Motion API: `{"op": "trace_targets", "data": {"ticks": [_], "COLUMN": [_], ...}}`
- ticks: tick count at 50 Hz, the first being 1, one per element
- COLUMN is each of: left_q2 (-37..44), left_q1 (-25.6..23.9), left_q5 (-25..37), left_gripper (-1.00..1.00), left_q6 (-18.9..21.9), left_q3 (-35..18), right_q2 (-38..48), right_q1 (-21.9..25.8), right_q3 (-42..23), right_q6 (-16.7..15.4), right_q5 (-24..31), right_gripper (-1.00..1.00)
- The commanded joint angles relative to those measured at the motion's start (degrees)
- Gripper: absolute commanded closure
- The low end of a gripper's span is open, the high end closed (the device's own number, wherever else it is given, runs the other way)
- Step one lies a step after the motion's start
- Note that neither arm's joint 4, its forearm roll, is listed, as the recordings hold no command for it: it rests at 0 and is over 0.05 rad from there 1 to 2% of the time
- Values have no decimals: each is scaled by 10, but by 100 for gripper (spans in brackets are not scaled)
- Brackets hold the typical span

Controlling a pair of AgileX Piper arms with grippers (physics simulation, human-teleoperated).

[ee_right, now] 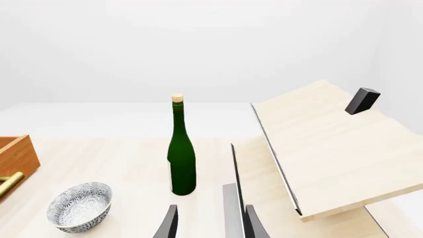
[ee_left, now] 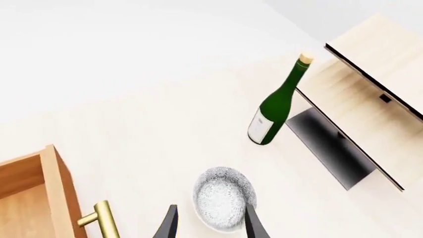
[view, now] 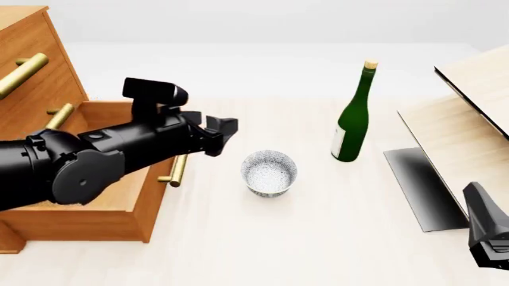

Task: Put the bowl in the bottom drawer of the cabinet and close it.

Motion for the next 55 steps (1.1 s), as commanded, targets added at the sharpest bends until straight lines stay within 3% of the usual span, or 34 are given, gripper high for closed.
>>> {"op": "trace_targets", "data": {"ticks": [1, 10, 11, 55], "left_q2": [26, 26, 63, 185], "left_q1": [-1, -1, 11, 7], "left_q5": [-9, -9, -16, -21], "left_gripper": [-100, -100, -100, -100], "left_q6": [-19, -19, -30, -83], "left_q3": [-13, -13, -32, -97], "right_q2": [0, 0, 0, 0], "right_q1": [0, 0, 0, 0], "right_q3": [0, 0, 0, 0], "right_q6": [0, 0, 0, 0], "right_q5": [0, 0, 0, 0], "right_gripper": [-100, -100, -100, -100]}}
